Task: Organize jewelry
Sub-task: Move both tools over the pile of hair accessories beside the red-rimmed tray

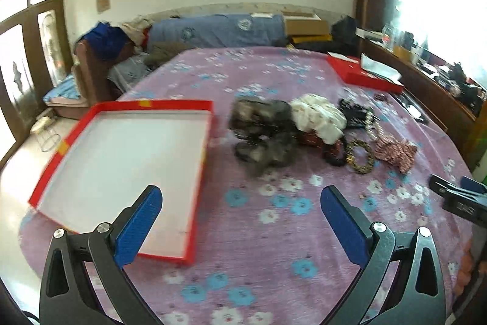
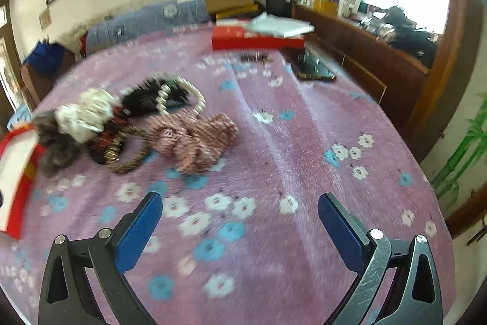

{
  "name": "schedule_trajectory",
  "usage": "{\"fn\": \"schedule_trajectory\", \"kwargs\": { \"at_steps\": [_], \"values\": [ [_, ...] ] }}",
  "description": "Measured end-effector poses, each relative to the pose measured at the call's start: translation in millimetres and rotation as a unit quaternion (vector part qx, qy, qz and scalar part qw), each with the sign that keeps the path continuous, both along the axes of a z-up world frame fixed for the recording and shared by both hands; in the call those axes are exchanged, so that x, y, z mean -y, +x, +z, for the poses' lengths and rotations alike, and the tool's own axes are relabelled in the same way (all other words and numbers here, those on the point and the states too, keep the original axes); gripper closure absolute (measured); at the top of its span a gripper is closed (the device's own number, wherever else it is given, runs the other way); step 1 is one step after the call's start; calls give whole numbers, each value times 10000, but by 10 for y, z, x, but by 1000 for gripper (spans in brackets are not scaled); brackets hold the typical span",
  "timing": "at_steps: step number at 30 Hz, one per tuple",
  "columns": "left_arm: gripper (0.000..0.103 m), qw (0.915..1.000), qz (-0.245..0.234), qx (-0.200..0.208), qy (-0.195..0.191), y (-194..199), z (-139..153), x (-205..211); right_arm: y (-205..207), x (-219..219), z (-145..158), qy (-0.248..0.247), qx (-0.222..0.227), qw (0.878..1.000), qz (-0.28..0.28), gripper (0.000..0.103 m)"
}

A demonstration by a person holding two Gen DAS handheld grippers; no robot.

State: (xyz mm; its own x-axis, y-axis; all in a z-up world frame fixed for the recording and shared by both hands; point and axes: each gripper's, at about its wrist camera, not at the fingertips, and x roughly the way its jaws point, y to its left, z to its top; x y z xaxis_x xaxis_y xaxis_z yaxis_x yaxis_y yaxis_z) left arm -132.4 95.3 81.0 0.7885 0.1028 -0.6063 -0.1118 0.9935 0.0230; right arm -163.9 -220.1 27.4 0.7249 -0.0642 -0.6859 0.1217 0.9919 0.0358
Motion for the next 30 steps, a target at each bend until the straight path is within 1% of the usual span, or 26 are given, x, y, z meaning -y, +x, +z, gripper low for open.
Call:
{"fn": "schedule_trajectory", "kwargs": {
  "at_steps": [4, 7, 11, 16, 20, 23, 30],
  "values": [
    [0, 9985, 249, 343, 340, -165, 122, -68, -304, -156, 108, 36, 457, 9989, -104, 0],
    [0, 9977, 263, 403, 482, -279, 177, -94, -442, -267, 189, 68, 600, 9981, -111, 0],
    [0, 9988, 160, 348, 302, -420, 234, -111, -604, -355, 306, 103, 667, 9977, 39, 0],
    [0, 9999, -51, 117, 93, -491, 280, -83, -790, -356, 449, 93, 811, 9966, 48, 0],
    [0, 9999, -57, 118, 71, -507, 310, -65, -786, -332, 449, 170, 764, 9969, 13, 0],
    [0, 9998, -82, 6, 163, -451, 314, -42, -718, -354, 397, 218, 560, 9982, 92, 0],
    [0, 9997, 31, -208, 153, -247, 335, -90, -522, -403, 362, 191, 248, 9992, 238, 2]
  ]
}}
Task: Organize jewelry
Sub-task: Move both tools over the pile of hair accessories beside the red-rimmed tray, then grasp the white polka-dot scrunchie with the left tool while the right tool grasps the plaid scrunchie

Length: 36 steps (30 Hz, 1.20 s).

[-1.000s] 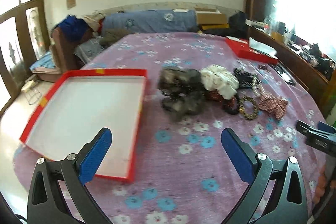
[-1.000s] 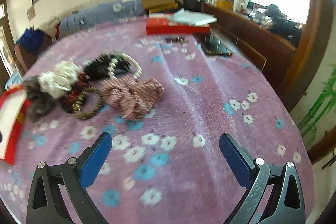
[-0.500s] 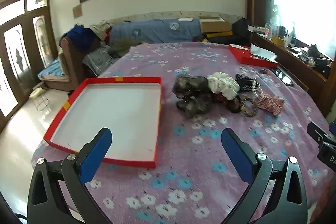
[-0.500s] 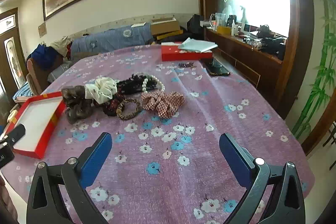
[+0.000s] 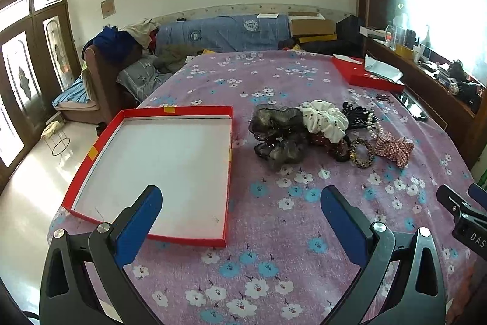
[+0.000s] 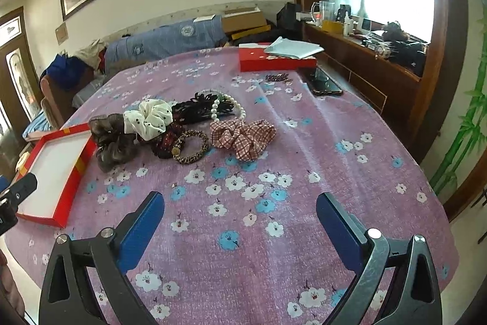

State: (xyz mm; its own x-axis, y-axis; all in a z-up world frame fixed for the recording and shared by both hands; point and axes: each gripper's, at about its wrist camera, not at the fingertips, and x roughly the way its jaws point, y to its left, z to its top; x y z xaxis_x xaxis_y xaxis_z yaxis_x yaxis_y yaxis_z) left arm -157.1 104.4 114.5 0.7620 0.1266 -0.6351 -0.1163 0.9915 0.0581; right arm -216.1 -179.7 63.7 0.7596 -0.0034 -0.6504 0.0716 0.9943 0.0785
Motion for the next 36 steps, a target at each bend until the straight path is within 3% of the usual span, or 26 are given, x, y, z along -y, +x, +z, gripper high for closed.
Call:
{"fn": "schedule_trajectory", "kwargs": {
  "at_steps": [12, 22, 27, 30, 36],
  "values": [
    [0, 9998, -103, -144, 106, 303, 86, 108, 322, 63, -9, -23, -250, 9995, 197, 6],
    [0, 9975, -490, -492, -143, 672, 14, 259, 710, 233, -209, 13, -697, 9973, 245, 11],
    [2, 9960, -777, -420, -105, 924, 64, 378, 897, 350, -268, 101, -781, 9968, 152, 11],
    [13, 9935, -1017, -487, -119, 1143, 48, 482, 1005, 406, -306, 212, -845, 9961, 121, 11],
    [14, 9894, -1258, -728, -73, 1604, -99, 670, 1183, 434, -381, 338, -950, 9948, 128, 12]
  ]
}}
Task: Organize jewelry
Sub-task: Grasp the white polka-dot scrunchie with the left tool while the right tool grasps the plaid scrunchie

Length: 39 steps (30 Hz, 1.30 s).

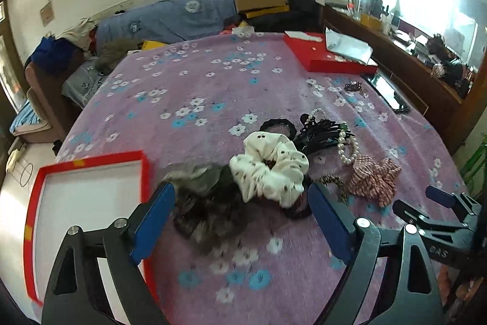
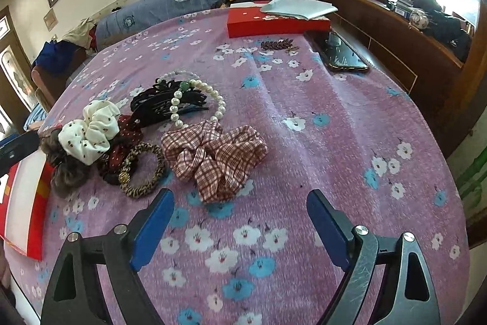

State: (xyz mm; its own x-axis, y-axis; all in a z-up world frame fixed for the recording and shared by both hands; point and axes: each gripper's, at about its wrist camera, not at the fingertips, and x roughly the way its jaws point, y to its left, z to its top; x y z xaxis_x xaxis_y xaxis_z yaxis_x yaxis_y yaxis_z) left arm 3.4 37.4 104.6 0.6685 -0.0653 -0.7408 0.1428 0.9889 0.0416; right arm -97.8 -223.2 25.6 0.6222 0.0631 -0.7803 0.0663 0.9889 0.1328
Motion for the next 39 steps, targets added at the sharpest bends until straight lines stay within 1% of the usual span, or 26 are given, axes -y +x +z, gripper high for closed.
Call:
{"fn": "schedule_trajectory", "kwargs": {
  "at_steps": [3, 8, 14, 20, 28, 29, 30, 31, 32, 33, 34, 35, 36, 37, 38, 39],
  "values": [
    [14, 9999, -23, -104, 75, 199, -91, 56, 83, 5, -30, 19, -50, 10000, 3, 12],
    [14, 9996, -57, -233, 140, 401, -219, 72, 193, 7, -65, 62, -86, 9999, -27, 12],
    [15, 9990, -127, -421, 57, 576, -358, 69, 309, -9, -144, 41, -165, 9998, -38, 12],
    [15, 9987, -186, -461, 52, 667, -423, 120, 377, -2, -215, 7, -231, 9997, -42, 12],
    [15, 9980, -366, -474, 184, 698, -489, 260, 413, -28, -247, -73, -234, 9997, -57, 12],
    [17, 9979, -394, -474, 185, 691, -493, 271, 413, -33, -246, -75, -231, 9997, -57, 14],
    [28, 9978, -416, -476, 191, 688, -496, 283, 415, -37, -246, -79, -231, 9997, -58, 15],
    [37, 9975, -453, -507, 193, 686, -504, 295, 425, -42, -245, -88, -233, 9997, -60, 16],
    [61, 9967, -507, -612, 168, 691, -523, 307, 425, -42, -245, -101, -231, 9997, -63, 19],
    [82, 9960, -527, -712, 136, 695, -543, 309, 428, -46, -244, -124, -221, 9997, -68, 27],
    [87, 9957, -519, -764, 112, 691, -557, 309, 427, -59, -241, -147, -209, 9997, -52, 33],
    [87, 9956, -498, -786, 62, 680, -553, 298, 428, -74, -240, -161, -207, 9997, -13, 52],
    [88, 9959, -486, -760, 13, 659, -536, 289, 427, -90, -243, -168, -223, 9996, 26, 74],
    [89, 9962, -477, -730, -54, 629, -507, 273, 419, -100, -240, -164, -233, 9996, 51, 78],
    [90, 9962, -486, -705, -165, 587, -457, 242, 401, -109, -228, -182, -214, 9996, 43, 80],
    [91, 9960, -503, -687, -253, 552, -417, 221, 363, -114, -196, -196, -137, 9997, 17, 85]
  ]
}}
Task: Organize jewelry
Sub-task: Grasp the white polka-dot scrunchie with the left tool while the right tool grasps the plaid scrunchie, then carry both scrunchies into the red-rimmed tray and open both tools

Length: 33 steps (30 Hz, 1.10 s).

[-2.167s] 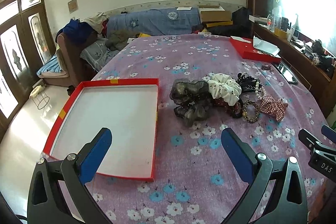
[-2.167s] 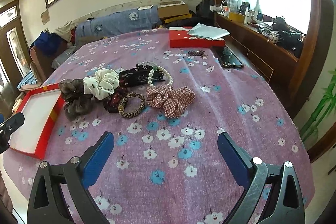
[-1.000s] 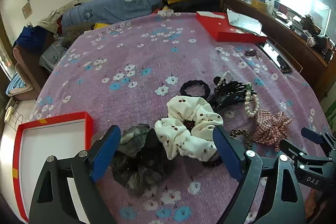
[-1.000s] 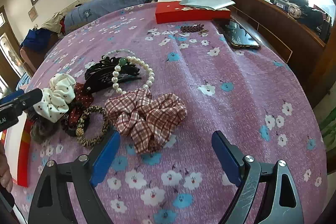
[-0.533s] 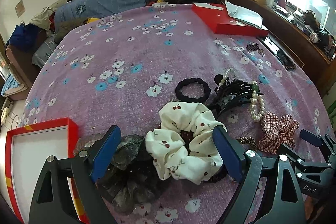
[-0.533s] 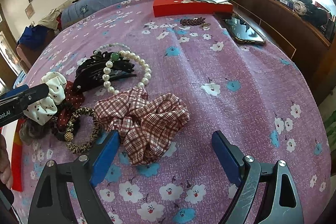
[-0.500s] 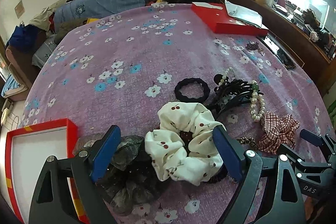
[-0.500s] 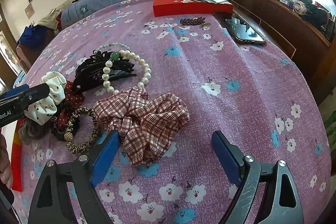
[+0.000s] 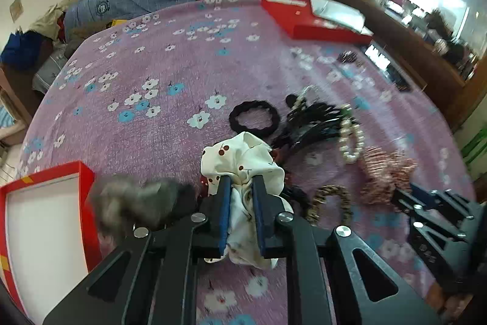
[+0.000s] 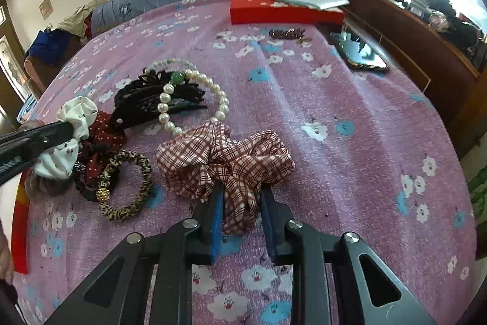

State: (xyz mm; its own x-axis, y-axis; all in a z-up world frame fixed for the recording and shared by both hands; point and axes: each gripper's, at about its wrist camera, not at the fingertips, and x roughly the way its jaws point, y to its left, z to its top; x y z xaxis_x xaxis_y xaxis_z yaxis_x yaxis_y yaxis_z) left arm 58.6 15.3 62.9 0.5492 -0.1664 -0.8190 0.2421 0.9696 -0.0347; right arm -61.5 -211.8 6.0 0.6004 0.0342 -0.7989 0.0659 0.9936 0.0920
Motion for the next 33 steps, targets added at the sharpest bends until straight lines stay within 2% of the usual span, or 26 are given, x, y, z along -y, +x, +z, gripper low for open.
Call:
{"fn": "schedule_trajectory", "kwargs": {
  "at_steps": [3, 6, 11, 14, 16, 17, 18, 20, 25, 31, 32, 33],
  "values": [
    [99, 9996, -4, 50, -290, -144, 149, -92, -90, -8, 68, 62, 114, 9999, -2, 87],
    [99, 9979, -3, 54, -639, -321, 292, -228, -200, -14, 170, 83, 251, 9996, -32, 88],
    [100, 9955, 111, 278, -899, -605, 478, -482, -371, -112, 349, 46, 468, 9989, 47, 89],
    [100, 9949, 205, 407, -899, -698, 544, -612, -454, -229, 466, -16, 599, 9981, 170, 89],
    [97, 9963, 181, 478, -697, -707, 549, -625, -489, -332, 520, -156, 674, 9973, 240, 89],
    [82, 9967, 123, 463, -655, -685, 536, -618, -502, -365, 526, -168, 677, 9972, 254, 89],
    [51, 9968, 17, 447, -657, -644, 513, -595, -515, -388, 528, -142, 664, 9973, 268, 89],
    [24, 9959, -76, 538, -729, -578, 472, -585, -549, -408, 514, -84, 638, 9975, 275, 89],
    [24, 9966, -265, 685, -373, -327, 342, -427, -581, -405, 377, -37, 472, 9985, 261, 88],
    [24, 9966, -704, 350, -229, -17, 100, -179, -597, -309, 234, 171, 297, 9991, 231, 88],
    [28, 9963, -785, 280, -198, 5, 62, -132, -604, -299, 224, 185, 295, 9991, 222, 88],
    [56, 9962, -833, 211, -151, 14, 25, -86, -606, -277, 214, 206, 292, 9991, 210, 88]
  ]
}}
